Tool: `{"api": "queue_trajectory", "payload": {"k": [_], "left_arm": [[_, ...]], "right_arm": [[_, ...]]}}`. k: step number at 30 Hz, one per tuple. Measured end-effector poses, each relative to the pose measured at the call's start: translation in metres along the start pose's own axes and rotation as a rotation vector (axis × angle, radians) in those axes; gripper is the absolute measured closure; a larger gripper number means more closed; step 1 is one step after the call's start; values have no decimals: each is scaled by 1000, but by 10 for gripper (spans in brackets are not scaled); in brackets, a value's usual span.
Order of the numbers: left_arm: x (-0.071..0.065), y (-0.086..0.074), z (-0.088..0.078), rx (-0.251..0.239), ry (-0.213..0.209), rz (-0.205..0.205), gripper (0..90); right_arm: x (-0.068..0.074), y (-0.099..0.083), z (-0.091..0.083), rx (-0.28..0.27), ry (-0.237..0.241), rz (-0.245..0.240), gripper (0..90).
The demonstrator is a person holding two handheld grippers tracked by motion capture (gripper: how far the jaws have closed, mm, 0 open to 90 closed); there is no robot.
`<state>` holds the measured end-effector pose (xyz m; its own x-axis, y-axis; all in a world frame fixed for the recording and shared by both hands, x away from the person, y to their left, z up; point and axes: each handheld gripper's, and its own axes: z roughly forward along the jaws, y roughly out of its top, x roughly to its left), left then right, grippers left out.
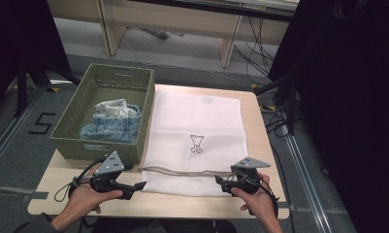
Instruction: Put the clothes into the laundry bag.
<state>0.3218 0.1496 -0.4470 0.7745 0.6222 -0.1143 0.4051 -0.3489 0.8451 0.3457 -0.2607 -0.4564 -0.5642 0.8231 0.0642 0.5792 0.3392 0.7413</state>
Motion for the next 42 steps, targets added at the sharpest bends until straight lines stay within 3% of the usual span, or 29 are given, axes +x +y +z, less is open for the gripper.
{"api": "queue_trajectory", "payload": {"k": [1, 3, 4, 8, 11, 13, 14, 15, 16, 18, 19, 21, 22, 23, 25, 29, 30, 31, 34, 36, 38, 39, 40, 42], "left_arm": [[0, 1, 0, 15, 3, 11, 222], [1, 0, 1, 3, -6, 16, 222], [2, 0, 1, 12, 2, 27, 219], [0, 0, 2, 19, -6, 18, 219], [0, -1, 2, 36, -12, 17, 219], [0, 0, 2, 29, -5, 33, 219], [0, 0, 2, 30, -3, 21, 219], [2, 0, 2, 33, -4, 48, 219], [1, 0, 1, 34, 1, 22, 219], [2, 1, 0, 43, 7, 38, 219], [2, 1, 0, 43, 7, 38, 219], [1, 0, 2, 41, 8, 32, 219], [3, 1, 1, 65, 10, 59, 218], [2, 0, 2, 47, 9, 40, 218], [2, 0, 3, 63, 19, 50, 217], [2, 0, 2, 64, 24, 39, 216], [1, 1, 3, 59, 25, 38, 216], [2, 1, 4, 62, 15, 40, 216], [2, 0, 3, 76, 22, 45, 216], [3, 0, 3, 75, 21, 45, 216], [3, 0, 3, 77, 24, 38, 216], [3, -1, 2, 80, 22, 45, 216], [2, -1, 2, 68, 27, 31, 216], [3, 0, 1, 83, 20, 39, 216]], "right_arm": [[1, 0, -1, 9, -1, 29, 263], [1, -1, 0, 11, 11, 31, 263], [1, 0, -1, 9, -4, 54, 262], [-1, -1, 0, 27, 14, 36, 257], [-1, 0, 1, 6, 6, 20, 257], [0, 0, 1, 21, -8, 16, 257], [0, 0, 1, 21, -8, 16, 257], [1, 0, 1, 29, -5, 36, 256], [0, 1, 1, 28, -10, 20, 244], [0, 1, 4, 16, -13, 7, 224], [-2, 0, 5, 10, -26, -24, 201], [0, 2, 6, 27, -29, -24, 187], [1, 5, 9, 20, -37, -39, 186], [2, 7, 11, 13, -38, -44, 186], [2, 11, 19, 22, -37, -83, 186], [5, 18, 35, 20, -27, -99, 188], [7, 21, 38, 49, -18, -91, 190], [7, 23, 44, 39, -15, -117, 193], [11, 28, 55, 53, -1, -129, 193], [16, 33, 73, 77, 8, -155, 194], [17, 35, 77, 99, 15, -166, 194], [19, 34, 88, 83, 19, -166, 194], [20, 36, 88, 143, 40, -146, 194], [21, 34, 95, 151, 48, -141, 195]]}}
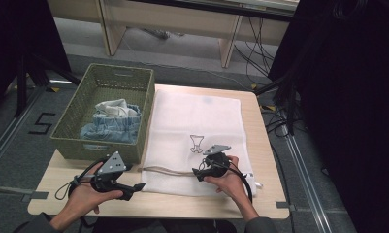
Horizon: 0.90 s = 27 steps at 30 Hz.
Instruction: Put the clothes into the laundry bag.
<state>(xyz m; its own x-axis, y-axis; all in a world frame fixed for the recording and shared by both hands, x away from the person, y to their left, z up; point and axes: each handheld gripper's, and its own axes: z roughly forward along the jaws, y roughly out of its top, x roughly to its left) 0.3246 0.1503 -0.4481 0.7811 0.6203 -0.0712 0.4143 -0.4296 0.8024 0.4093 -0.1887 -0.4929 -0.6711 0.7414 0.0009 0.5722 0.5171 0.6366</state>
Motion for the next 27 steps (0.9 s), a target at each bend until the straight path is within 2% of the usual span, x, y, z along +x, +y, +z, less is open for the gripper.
{"api": "queue_trajectory", "payload": {"k": [4, 5, 7, 8, 9, 10, 12, 13, 14, 15, 16, 17, 18, 19, 20, 21, 22, 23, 24, 25, 26, 27], "left_arm": [[-1, -1, 1, -9, 6, -15, 216], [0, 0, 0, 7, -2, 12, 215], [-1, 0, 2, -7, -4, 0, 216], [-1, 0, 2, -8, -5, -3, 215], [-1, 0, 2, -8, -5, -3, 215], [-1, 0, 2, -9, -5, -2, 216], [0, 1, 1, 4, -9, 14, 216], [-1, 0, 2, -12, -2, -4, 216], [0, 0, 1, 4, -2, 12, 215], [0, 0, 1, 4, -5, 7, 216], [0, 0, 1, 2, -5, -2, 215], [0, 1, 1, 2, -6, 5, 216], [0, 1, 1, 2, -6, 5, 216], [0, 1, 1, -2, 1, 13, 216], [1, 0, 1, 3, 6, 3, 215], [1, 0, 0, 0, 3, 9, 216], [1, 0, 0, -7, 6, 2, 216], [1, 1, 0, -17, 7, 1, 216], [3, 2, -1, -5, 7, 27, 216], [2, 2, 0, -25, 10, -9, 216], [4, 2, -2, -12, 16, -1, 216], [5, 3, -3, -37, 20, -19, 218]], "right_arm": [[-1, 1, 4, 25, -1, -5, 200], [-2, 0, 8, -8, -10, -7, 200], [-5, 2, 11, 32, 3, -29, 197], [-3, 2, 15, 19, 3, -12, 190], [-3, 2, 15, 19, 3, -12, 190], [-4, 0, 21, 17, 8, -31, 169], [-4, 0, 21, 14, 6, -27, 186], [-5, 1, 20, 16, 13, -27, 225], [-5, 2, 19, 14, 26, -28, 325], [-5, 2, 18, 7, 16, -35, 395], [-7, 3, 15, 31, 32, -47, 457], [-7, 3, 15, 2, 34, -59, 619], [-7, 3, 15, 2, 33, -76, 664], [-7, 3, 15, 2, 33, -76, 664], [-6, 4, 13, 23, 31, -79, 715], [-3, 4, 16, -4, 23, -77, 750], [-3, 5, 16, 8, 4, -98, 770], [-1, 6, 15, 11, -5, -99, 832], [-1, 6, 15, 11, -5, -99, 832], [-2, 7, 15, 16, -9, -115, 846], [-2, 9, 13, 23, -4, -94, 852], [-1, 9, 14, -2, -14, -90, 856]]}}
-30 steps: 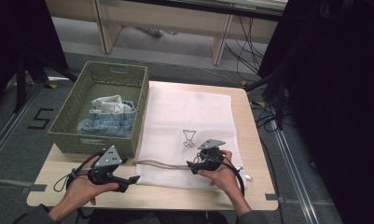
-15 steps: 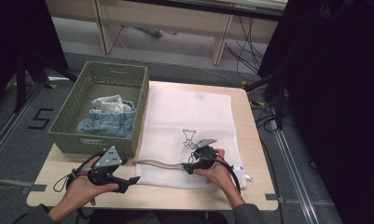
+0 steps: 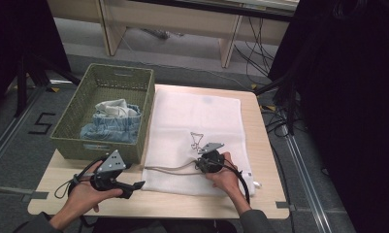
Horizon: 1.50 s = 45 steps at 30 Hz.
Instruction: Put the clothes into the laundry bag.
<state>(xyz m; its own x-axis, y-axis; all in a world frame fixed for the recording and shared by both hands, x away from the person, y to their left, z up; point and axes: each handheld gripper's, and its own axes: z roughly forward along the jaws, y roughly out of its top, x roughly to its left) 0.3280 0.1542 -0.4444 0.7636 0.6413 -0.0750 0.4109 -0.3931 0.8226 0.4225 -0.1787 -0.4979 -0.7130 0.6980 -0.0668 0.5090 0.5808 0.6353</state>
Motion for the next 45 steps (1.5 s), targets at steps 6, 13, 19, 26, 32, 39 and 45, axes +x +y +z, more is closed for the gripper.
{"api": "queue_trajectory", "payload": {"k": [6, 13, 19, 26, 32, 39, 45], "left_arm": [[25, 14, -16, -71, 79, -33, 223], [79, 47, -41, -132, 228, -73, 186], [171, 72, -22, 134, 308, -139, 159], [209, 69, 14, 242, 260, -234, 159], [209, 76, 35, 305, 207, -211, 157], [209, 64, 69, 392, 202, -166, 118], [211, 49, 90, 429, 197, -157, 202]], "right_arm": [[-3, 11, -14, -74, -36, 1, 864], [-6, 19, -26, -88, -41, -6, 864], [-8, 25, -35, -120, -49, 4, 865], [-10, 24, -35, -122, -47, 17, 864], [-10, 24, -34, -121, -47, 18, 863], [-10, 24, -34, -122, -45, 17, 862], [-9, 24, -32, -122, -47, 7, 862]]}}
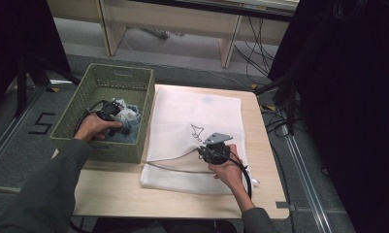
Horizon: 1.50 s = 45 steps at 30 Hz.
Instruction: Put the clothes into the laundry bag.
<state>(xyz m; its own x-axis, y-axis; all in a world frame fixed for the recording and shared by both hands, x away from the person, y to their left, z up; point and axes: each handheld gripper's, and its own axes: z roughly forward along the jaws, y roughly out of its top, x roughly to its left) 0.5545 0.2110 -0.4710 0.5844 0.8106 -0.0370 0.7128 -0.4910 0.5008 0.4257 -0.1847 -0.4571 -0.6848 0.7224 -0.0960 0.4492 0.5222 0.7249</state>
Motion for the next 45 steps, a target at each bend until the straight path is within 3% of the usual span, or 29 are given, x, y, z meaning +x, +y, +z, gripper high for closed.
{"api": "queue_trajectory", "payload": {"k": [2, 3, 6, 7, 8, 10, 13, 15, 17, 21, 22, 25, 26, 29, 35, 37, 39, 41, 45], "left_arm": [[1, 1, -3, 17, -22, 1, 404], [0, 2, -5, -2, -10, -9, 404], [-1, 2, -10, -5, -2, 12, 595], [-2, 4, -14, -31, 9, -9, 679], [-2, 4, -14, -31, 9, -9, 709], [1, 7, -21, -49, 34, -12, 730], [7, 13, -30, -164, 79, -67, 736], [9, 18, -37, -208, 112, -94, 737], [12, 21, -43, -241, 107, -124, 740], [12, 27, -54, -262, 103, -123, 742], [12, 28, -57, -273, 95, -128, 743], [10, 30, -69, -296, 88, -123, 745], [10, 30, -77, -280, 81, -112, 746], [7, 31, -99, -306, 51, -73, 747], [-14, 37, -154, -449, -35, -56, 749], [-26, 39, -173, -481, -64, -35, 749], [-38, 39, -192, -501, -97, 7, 749], [-54, 38, -212, -534, -150, 31, 749], [-81, 35, -240, -563, -218, 93, 749]], "right_arm": [[0, 0, 0, 1, -1, -1, 862], [0, -1, 0, 5, 0, -8, 862], [1, 0, 0, -5, -3, -1, 862], [0, 0, -1, -2, -1, -1, 862], [0, 0, -1, -2, -1, -1, 862], [-1, 0, -2, 6, 0, 1, 862], [-1, 0, -1, 1, 0, 4, 862], [-1, -1, 0, 1, -1, 0, 862], [-2, 0, -1, -1, 0, 5, 862], [-4, 0, -1, -11, -8, -23, 862], [-2, -1, -1, -6, -6, 6, 862], [-3, 0, -2, -16, -9, 13, 863], [-3, 0, -2, -14, -9, 11, 863], [-6, 1, -4, -37, -16, -6, 864], [-9, 10, -12, -74, -29, -6, 866], [-9, 12, -15, -60, -17, 1, 866], [-11, 15, -14, -95, -35, -2, 866], [-12, 16, -16, -89, -27, 12, 866], [-12, 18, -15, -100, -25, 31, 866]]}}
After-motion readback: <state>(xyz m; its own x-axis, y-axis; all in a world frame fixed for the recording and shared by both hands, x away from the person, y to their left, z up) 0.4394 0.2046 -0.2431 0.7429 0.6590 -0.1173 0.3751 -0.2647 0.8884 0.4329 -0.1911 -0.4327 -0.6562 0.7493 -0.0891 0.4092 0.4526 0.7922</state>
